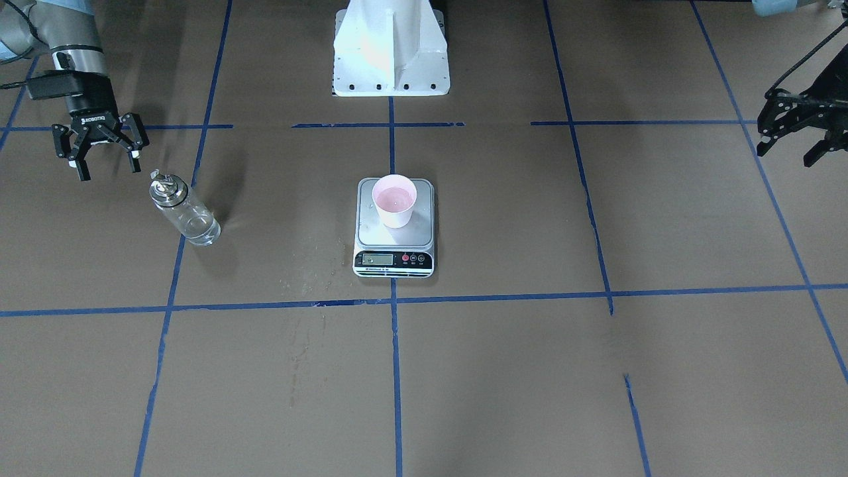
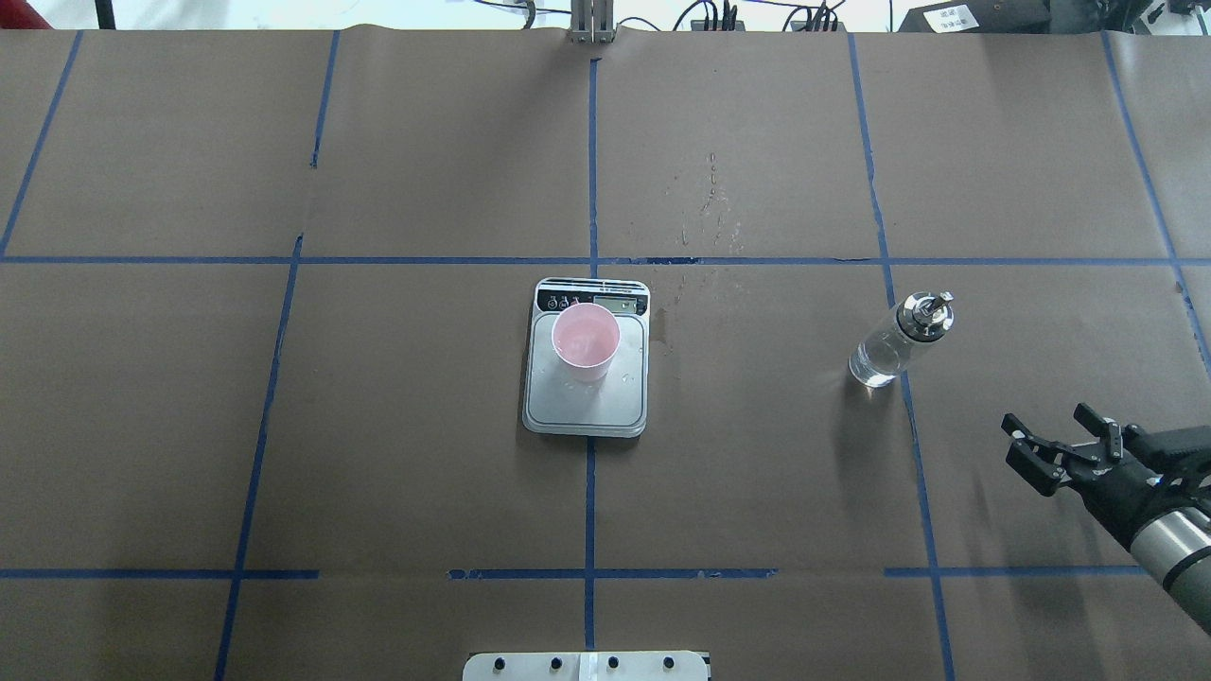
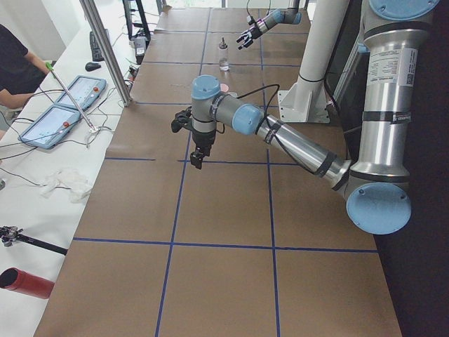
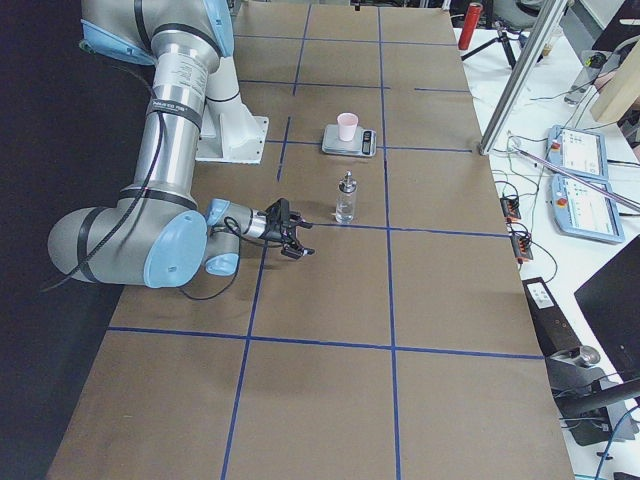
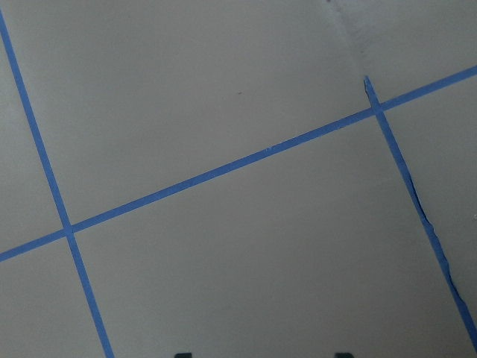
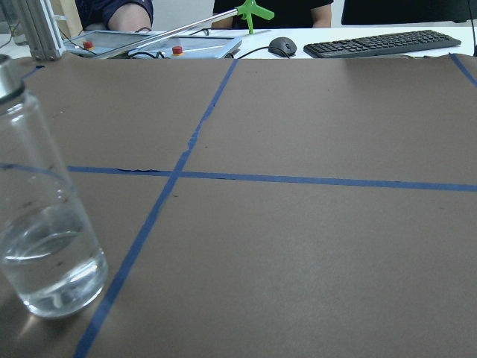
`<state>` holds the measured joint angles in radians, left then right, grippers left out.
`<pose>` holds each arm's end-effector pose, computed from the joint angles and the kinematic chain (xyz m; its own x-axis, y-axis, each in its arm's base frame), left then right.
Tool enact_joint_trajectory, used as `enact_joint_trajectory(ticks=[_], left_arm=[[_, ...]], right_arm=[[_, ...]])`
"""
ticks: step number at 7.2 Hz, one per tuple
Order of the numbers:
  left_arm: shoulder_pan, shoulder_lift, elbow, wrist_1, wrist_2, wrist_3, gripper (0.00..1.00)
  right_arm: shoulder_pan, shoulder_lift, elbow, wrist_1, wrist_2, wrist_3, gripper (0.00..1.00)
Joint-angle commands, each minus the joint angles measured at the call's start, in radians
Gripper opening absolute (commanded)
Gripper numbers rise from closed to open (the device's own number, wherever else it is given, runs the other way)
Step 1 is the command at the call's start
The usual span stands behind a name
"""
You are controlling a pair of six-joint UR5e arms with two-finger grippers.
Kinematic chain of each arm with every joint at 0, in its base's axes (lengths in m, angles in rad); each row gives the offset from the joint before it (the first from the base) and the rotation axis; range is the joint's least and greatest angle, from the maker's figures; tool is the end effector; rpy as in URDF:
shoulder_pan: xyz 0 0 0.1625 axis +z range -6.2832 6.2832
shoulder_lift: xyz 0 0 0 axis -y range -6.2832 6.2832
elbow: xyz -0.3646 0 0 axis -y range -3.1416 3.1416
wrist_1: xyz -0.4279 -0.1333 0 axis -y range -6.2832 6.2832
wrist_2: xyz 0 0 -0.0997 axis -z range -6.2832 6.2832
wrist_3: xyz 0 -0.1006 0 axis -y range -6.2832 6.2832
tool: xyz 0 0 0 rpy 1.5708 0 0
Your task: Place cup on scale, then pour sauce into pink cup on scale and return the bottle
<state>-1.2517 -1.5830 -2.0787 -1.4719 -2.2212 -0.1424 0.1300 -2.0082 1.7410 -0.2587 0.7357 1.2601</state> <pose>0.0880 -0.4970 0.3467 0.7118 0.3569 -0.6050 -0.1872 0.9265 0.3263 -0.3367 -0.2537 0.5534 0.6949 -0.1161 0.7097 -0.5360 0.5743 0.6188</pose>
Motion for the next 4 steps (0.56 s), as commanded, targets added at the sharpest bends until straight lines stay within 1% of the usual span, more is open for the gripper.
enact_joint_trajectory(ticks=[1, 2, 3, 4], left_arm=[[-0.002, 0.005, 0.009, -0.002, 0.002, 0.003, 0.72], [-0.002, 0.006, 0.014, -0.002, 0.003, -0.008, 0.74], [-0.035, 0.009, 0.041, -0.008, 0.002, 0.004, 0.75], [-0.09, 0.009, 0.092, -0.071, -0.014, 0.02, 0.75]], right_arm=[[0.243, 0.037, -0.006, 0.009, 0.284, -0.121, 1.0], [0.363, 0.06, -0.017, 0.004, 0.407, -0.163, 1.0], [0.534, 0.11, -0.061, -0.002, 0.615, -0.241, 1.0], [0.713, 0.214, -0.142, -0.032, 0.83, -0.33, 1.0]])
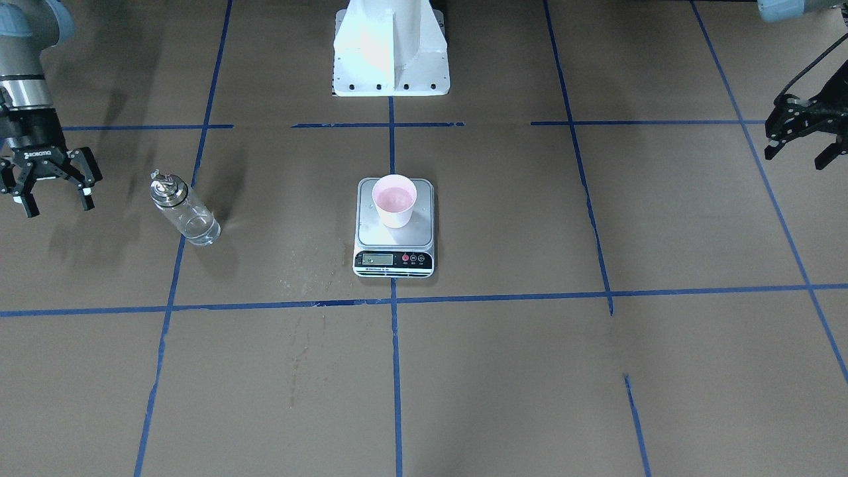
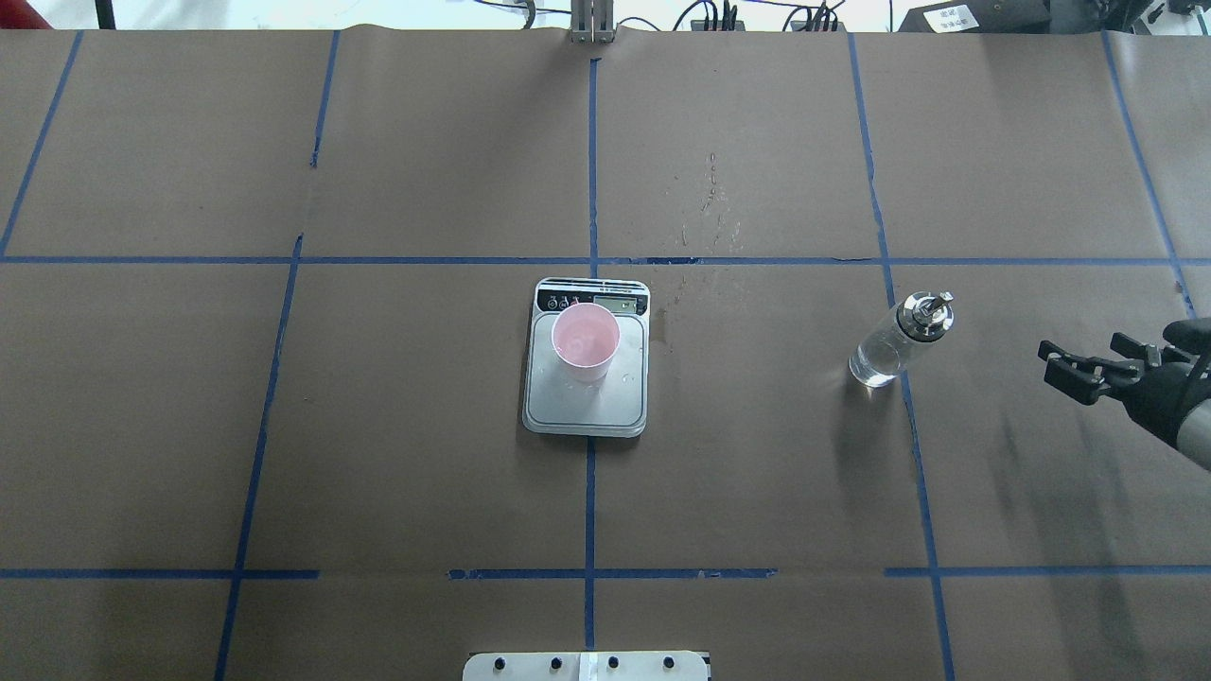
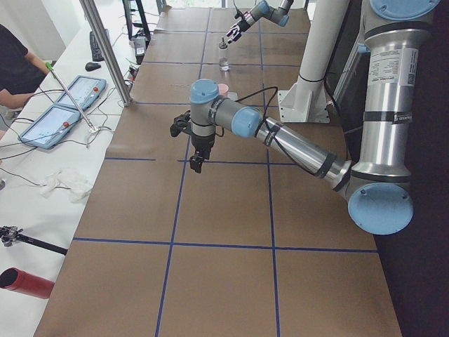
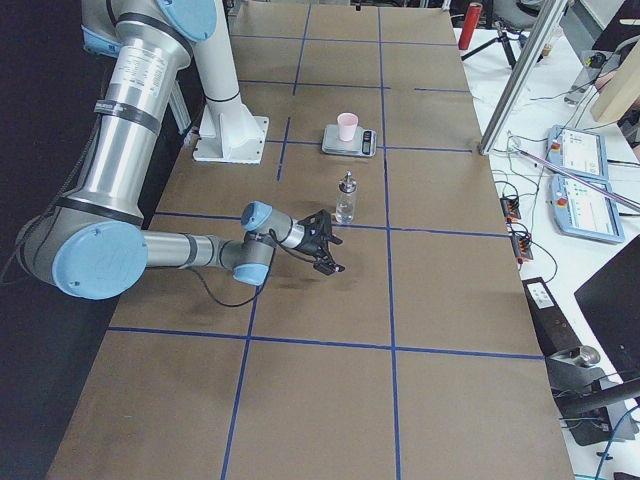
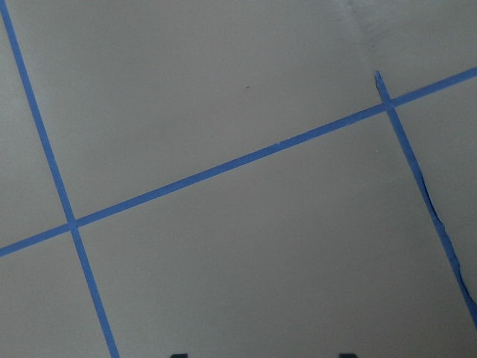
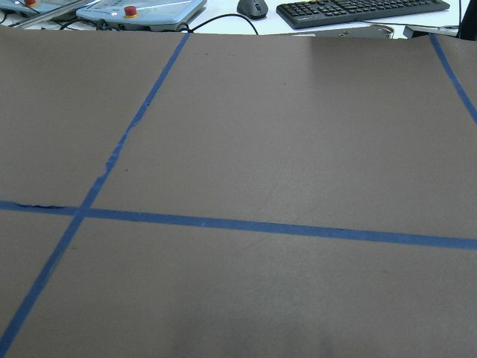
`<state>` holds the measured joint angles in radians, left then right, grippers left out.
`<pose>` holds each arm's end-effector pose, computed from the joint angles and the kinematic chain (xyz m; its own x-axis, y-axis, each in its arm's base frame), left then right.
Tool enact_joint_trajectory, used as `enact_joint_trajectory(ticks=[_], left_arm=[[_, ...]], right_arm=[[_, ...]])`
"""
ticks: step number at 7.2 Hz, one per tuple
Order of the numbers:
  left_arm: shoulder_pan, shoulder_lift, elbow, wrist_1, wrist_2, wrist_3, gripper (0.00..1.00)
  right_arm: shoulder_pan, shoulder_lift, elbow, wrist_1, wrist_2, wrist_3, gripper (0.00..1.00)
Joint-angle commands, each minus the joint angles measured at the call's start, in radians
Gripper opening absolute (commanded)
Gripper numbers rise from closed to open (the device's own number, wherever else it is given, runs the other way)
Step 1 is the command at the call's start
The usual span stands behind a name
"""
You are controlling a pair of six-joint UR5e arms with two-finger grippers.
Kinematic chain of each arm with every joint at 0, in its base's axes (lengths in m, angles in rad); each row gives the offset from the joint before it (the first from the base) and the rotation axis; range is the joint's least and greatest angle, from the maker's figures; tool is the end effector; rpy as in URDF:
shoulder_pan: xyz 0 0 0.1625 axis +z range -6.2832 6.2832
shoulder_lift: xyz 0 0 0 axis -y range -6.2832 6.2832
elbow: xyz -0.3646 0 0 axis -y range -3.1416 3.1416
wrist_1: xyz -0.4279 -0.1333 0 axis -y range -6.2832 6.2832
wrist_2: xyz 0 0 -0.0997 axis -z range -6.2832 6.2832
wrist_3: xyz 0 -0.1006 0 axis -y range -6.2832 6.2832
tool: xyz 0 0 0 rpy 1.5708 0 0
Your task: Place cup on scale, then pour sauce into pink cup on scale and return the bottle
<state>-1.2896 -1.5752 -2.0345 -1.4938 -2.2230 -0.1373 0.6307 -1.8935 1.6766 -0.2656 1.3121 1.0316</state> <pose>0.0710 -0.5063 0.3699 0.7279 0.3171 -0.6080 -0.1584 0.9404 0.3008 -0.2573 -0.3848 0.5572 0.7082 -0.0975 0.6992 -0.4539 0.6958 0.5567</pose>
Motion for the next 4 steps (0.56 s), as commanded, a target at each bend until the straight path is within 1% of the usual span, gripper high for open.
enact_joint_trajectory(ticks=[1, 2, 3, 4], left_arm=[[-0.119, 0.003, 0.116, -0.098, -0.064, 0.089, 0.75], [-0.19, -0.009, 0.21, -0.098, -0.078, 0.222, 0.75], [-0.236, -0.025, 0.284, -0.1, -0.081, 0.323, 0.75], [-0.246, -0.028, 0.299, -0.094, -0.093, 0.353, 0.75]], right_arm=[[0.354, 0.182, -0.15, -0.087, 0.429, -0.196, 1.0], [0.501, 0.241, -0.217, -0.16, 0.591, -0.317, 1.0], [0.629, 0.287, -0.277, -0.234, 0.76, -0.453, 1.0], [0.741, 0.295, -0.311, -0.323, 0.888, -0.607, 1.0]])
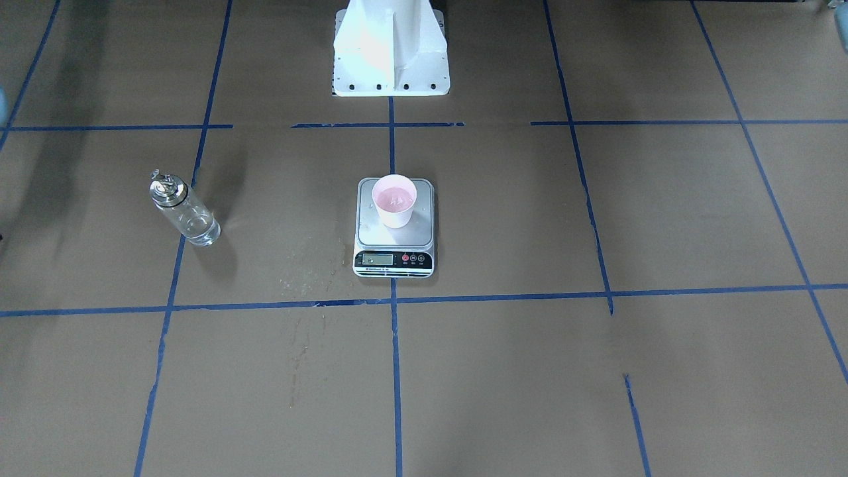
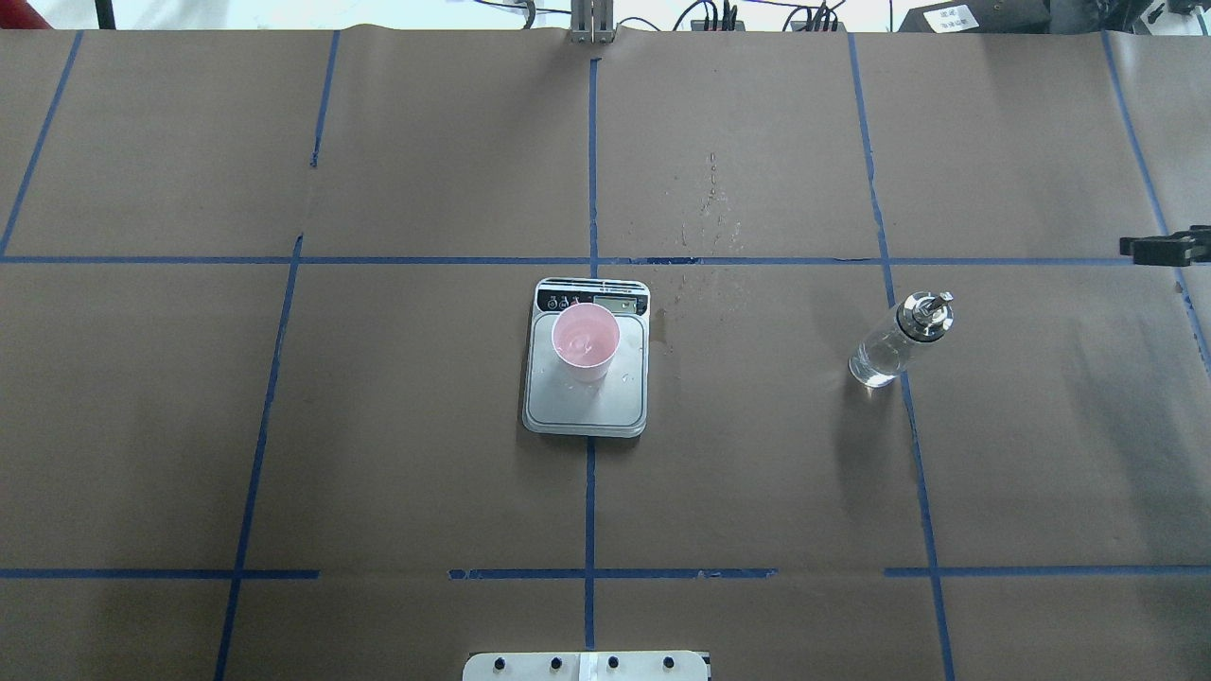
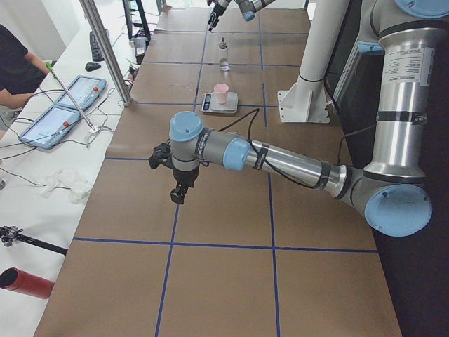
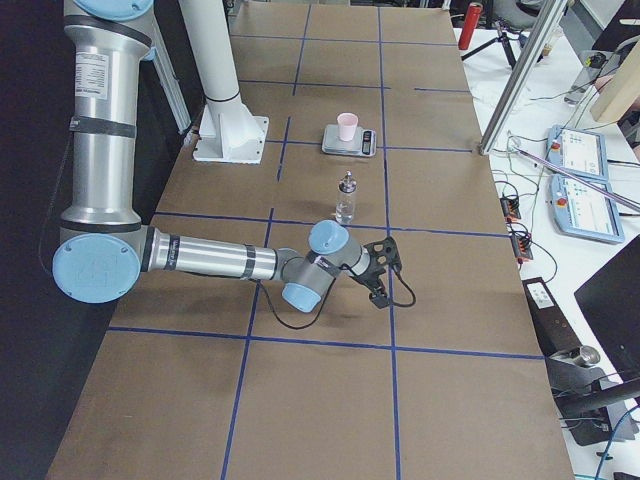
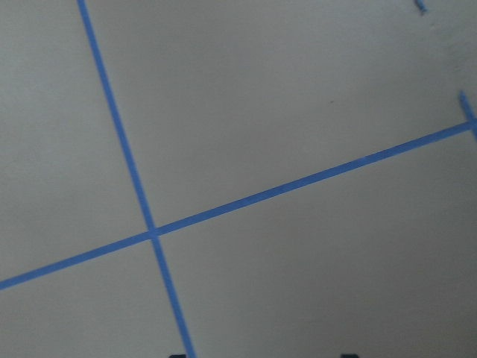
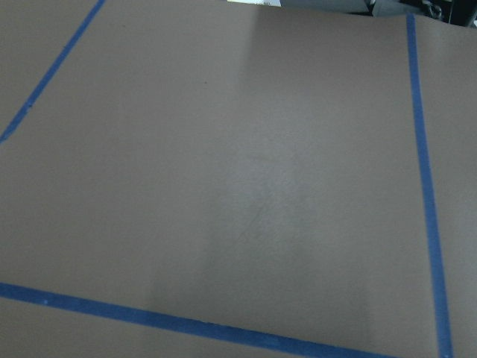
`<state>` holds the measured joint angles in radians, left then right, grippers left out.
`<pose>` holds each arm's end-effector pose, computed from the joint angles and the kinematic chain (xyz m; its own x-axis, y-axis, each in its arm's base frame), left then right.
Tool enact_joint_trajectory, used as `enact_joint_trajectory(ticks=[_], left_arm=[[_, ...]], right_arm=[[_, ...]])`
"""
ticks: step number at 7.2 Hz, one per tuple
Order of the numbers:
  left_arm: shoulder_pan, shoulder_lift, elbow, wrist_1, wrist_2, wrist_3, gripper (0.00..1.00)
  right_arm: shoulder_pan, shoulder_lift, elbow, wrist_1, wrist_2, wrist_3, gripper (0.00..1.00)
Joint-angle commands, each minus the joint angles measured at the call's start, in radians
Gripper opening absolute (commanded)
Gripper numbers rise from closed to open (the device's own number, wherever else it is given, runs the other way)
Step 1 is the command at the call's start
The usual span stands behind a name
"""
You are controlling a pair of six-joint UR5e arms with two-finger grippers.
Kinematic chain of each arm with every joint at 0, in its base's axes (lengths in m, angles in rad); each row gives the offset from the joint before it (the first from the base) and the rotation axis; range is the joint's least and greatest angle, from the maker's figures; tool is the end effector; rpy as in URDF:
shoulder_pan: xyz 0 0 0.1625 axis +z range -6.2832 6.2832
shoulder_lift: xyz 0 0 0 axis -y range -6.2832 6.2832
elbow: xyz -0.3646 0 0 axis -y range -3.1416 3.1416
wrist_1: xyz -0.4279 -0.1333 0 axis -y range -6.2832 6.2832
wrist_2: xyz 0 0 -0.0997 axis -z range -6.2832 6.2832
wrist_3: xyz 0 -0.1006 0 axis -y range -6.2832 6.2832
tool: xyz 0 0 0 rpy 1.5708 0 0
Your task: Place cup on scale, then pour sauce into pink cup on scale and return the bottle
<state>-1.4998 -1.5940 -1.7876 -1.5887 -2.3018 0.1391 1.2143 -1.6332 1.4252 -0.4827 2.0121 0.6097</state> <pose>-0.0277 -0.5429 0.4723 0.7140 0.3542 -0.6039 -0.1692 0.9243 0.3421 -0.1002 -0.5278 0.5959 0.7278 -0.1698 0.6645 -0.2371 0.8468 0.4761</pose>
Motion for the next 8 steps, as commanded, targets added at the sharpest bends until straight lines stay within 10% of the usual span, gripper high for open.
enact_joint_trajectory(ticks=[1, 3, 4, 8], left_arm=[[-0.036, -0.017, 0.11, -0.008, -0.025, 0.079, 0.75], [-0.055, -0.021, 0.137, -0.007, -0.031, 0.076, 0.78], [-0.103, -0.024, 0.163, -0.005, -0.054, 0.076, 1.0], [-0.14, 0.011, 0.172, -0.025, -0.111, 0.066, 1.0]], right_arm=[[0.271, 0.042, -0.049, -0.263, 0.323, -0.347, 1.0], [0.335, 0.05, -0.039, -0.429, 0.437, -0.517, 1.0], [0.334, 0.049, -0.037, -0.48, 0.438, -0.562, 1.0], [0.393, 0.061, 0.067, -0.852, 0.436, -0.905, 1.0]])
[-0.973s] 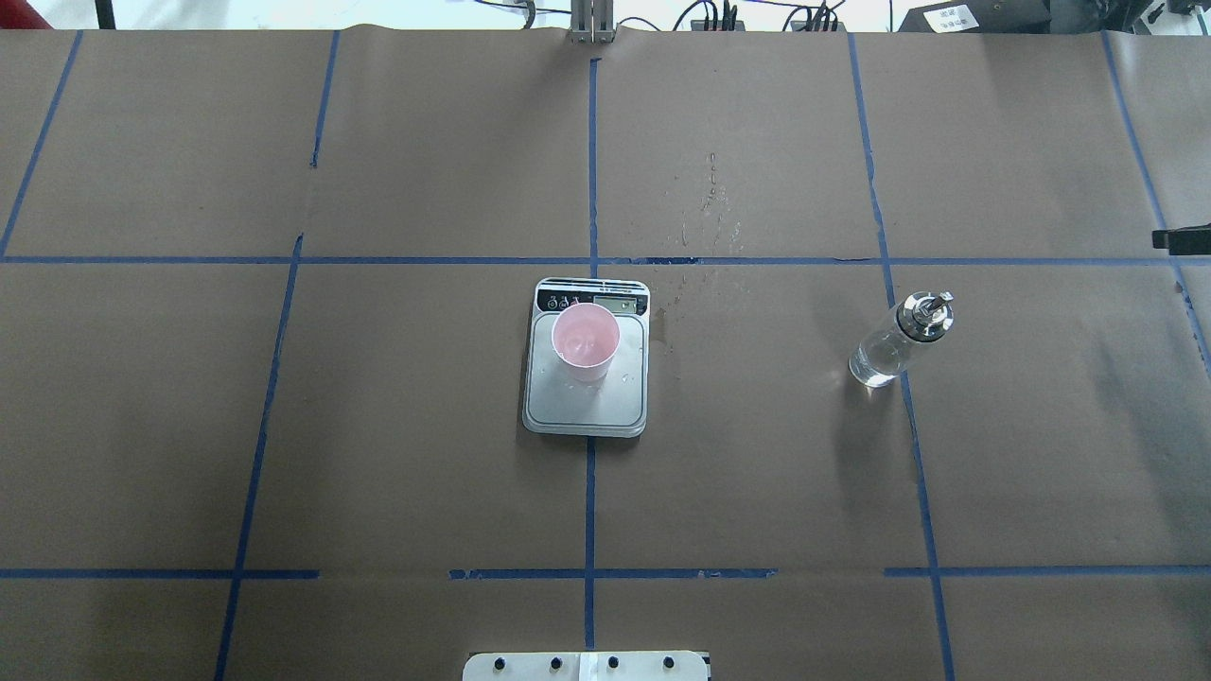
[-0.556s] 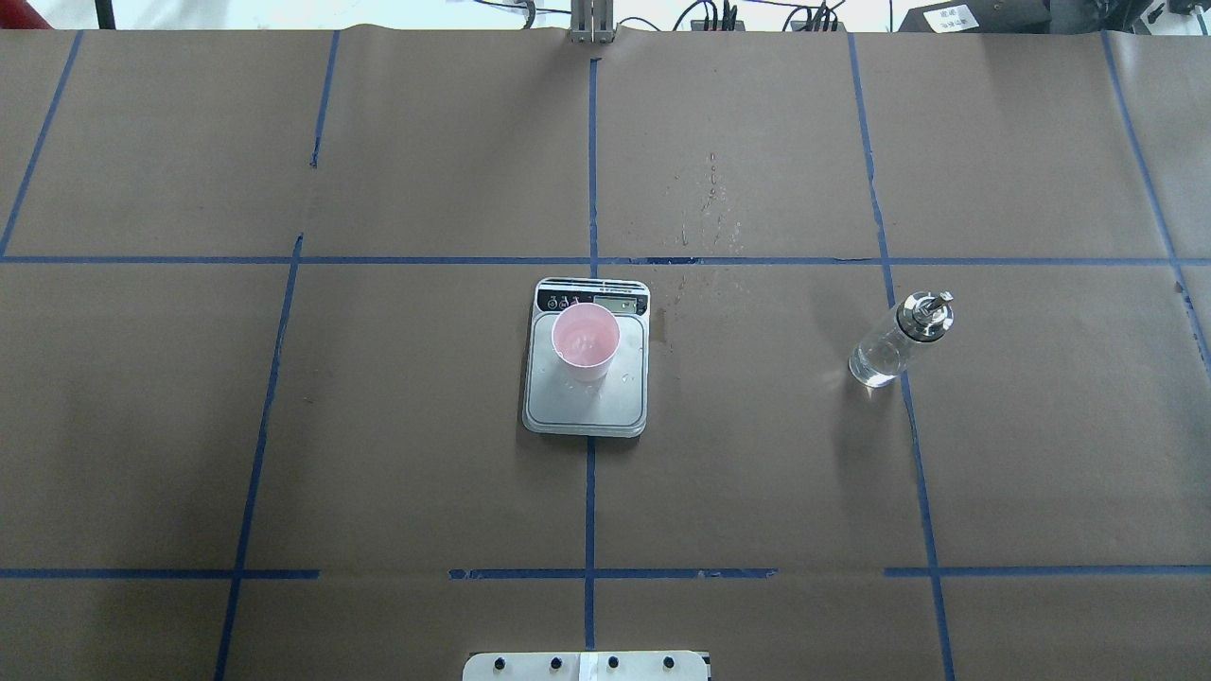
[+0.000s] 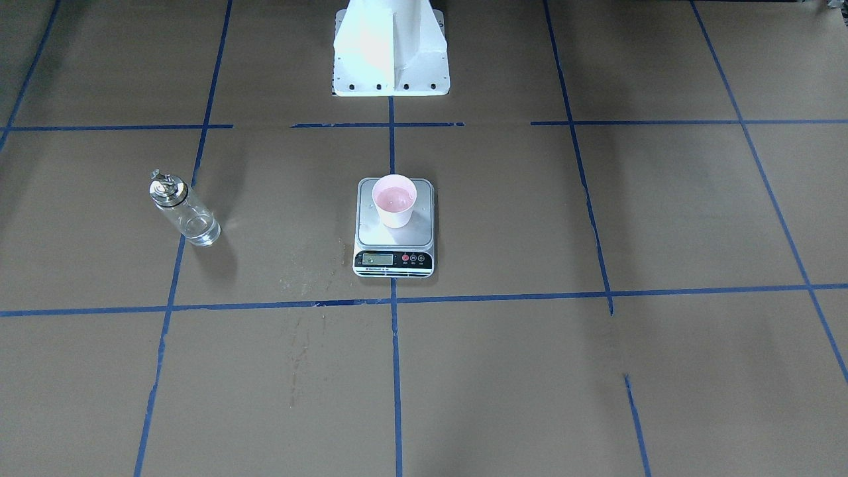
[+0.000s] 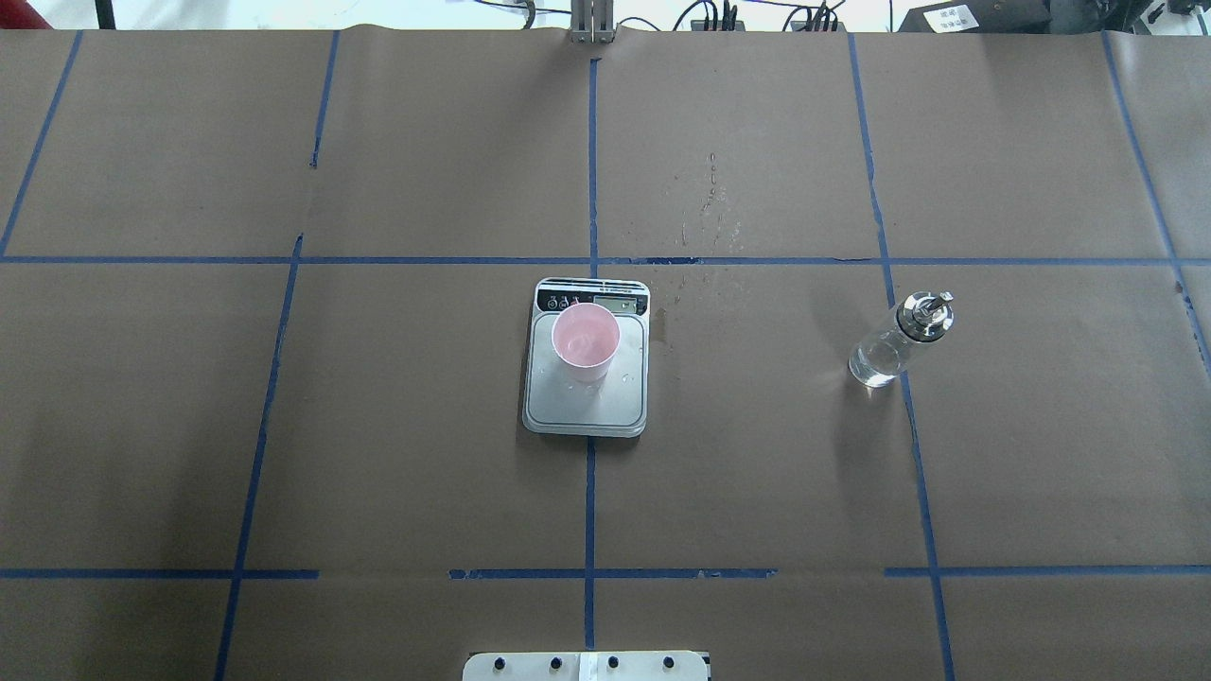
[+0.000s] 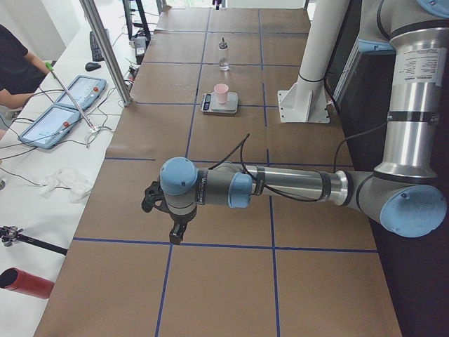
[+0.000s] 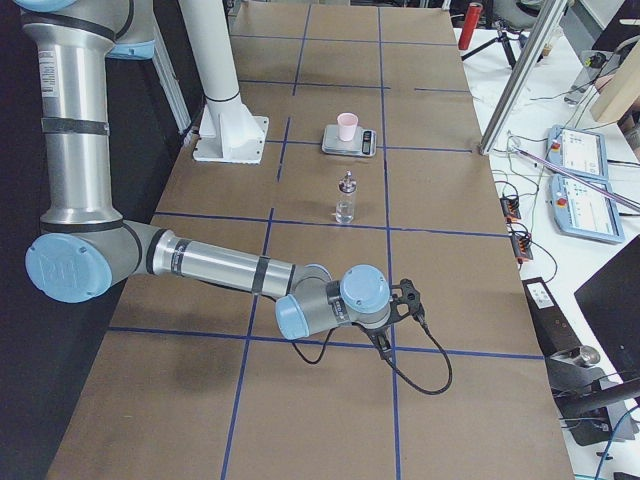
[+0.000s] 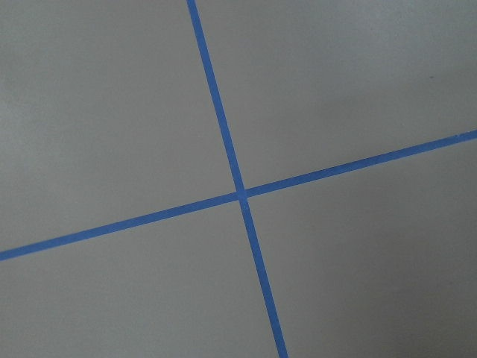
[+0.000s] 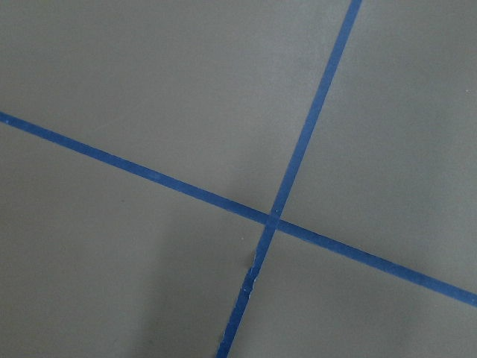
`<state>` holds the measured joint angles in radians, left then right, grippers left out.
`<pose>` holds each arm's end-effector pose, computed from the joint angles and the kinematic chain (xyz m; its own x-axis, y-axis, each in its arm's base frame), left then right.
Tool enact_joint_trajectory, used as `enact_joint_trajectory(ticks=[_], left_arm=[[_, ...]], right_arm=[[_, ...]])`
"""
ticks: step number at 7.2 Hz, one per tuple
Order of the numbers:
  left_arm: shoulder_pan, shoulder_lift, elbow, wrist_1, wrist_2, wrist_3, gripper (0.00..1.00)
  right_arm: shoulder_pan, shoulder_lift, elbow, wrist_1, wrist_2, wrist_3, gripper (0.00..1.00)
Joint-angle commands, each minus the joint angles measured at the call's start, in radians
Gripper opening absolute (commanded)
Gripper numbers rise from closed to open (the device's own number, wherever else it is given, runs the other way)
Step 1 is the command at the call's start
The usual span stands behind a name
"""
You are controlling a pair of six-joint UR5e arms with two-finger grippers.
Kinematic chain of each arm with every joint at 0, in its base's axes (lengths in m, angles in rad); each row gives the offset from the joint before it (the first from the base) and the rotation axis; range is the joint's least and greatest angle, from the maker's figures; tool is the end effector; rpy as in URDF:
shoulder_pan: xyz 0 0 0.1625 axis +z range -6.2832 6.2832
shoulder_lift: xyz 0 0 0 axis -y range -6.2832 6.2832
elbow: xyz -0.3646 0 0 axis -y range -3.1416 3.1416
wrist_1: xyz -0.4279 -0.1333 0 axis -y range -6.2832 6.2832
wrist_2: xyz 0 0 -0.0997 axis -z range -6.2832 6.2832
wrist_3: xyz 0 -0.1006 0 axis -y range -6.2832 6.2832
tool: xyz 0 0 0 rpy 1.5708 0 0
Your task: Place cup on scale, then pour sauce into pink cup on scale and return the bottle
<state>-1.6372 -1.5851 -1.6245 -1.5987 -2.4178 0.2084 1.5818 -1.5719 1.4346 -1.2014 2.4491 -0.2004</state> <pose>-0.0935 -0.5327 0.5548 0.6648 0.2325 -0.7099 -0.0731 0.9660 0.2480 0.0618 -0.5346 0.6252 0.6297 -0.3603 0.6882 0.1170 0.9198 0.3745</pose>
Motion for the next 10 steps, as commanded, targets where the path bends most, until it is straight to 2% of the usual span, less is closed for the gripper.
enact_joint_trajectory(ticks=[1, 2, 3, 4, 5, 6, 7, 8, 10], left_arm=[[0.002, -0.009, -0.007, -0.015, 0.047, -0.036, 1.0], [0.01, -0.007, -0.011, -0.015, 0.101, -0.075, 1.0], [0.01, 0.003, 0.026, -0.023, 0.111, -0.064, 1.0], [0.008, 0.005, 0.003, -0.014, 0.102, -0.064, 1.0], [0.007, 0.004, -0.008, -0.02, 0.1, -0.066, 1.0], [0.005, 0.02, -0.009, -0.024, 0.097, -0.066, 1.0], [0.007, 0.06, -0.02, -0.032, 0.106, -0.069, 1.0], [0.008, 0.072, -0.02, -0.035, 0.102, -0.073, 1.0], [0.01, 0.059, -0.018, -0.032, 0.097, -0.07, 1.0]], right_arm=[[0.058, 0.0, 0.111, -0.214, -0.01, -0.141, 1.0], [0.072, -0.008, 0.124, -0.221, -0.015, -0.151, 1.0], [0.055, -0.011, 0.133, -0.23, -0.022, -0.151, 1.0], [0.035, -0.013, 0.176, -0.28, -0.028, -0.151, 1.0], [0.029, -0.017, 0.247, -0.382, -0.05, -0.149, 1.0], [0.027, -0.046, 0.303, -0.423, -0.086, -0.149, 1.0], [0.027, -0.092, 0.358, -0.434, -0.099, -0.149, 1.0], [0.024, -0.138, 0.375, -0.42, -0.117, -0.149, 1.0], [0.021, -0.154, 0.377, -0.371, -0.128, -0.139, 1.0]])
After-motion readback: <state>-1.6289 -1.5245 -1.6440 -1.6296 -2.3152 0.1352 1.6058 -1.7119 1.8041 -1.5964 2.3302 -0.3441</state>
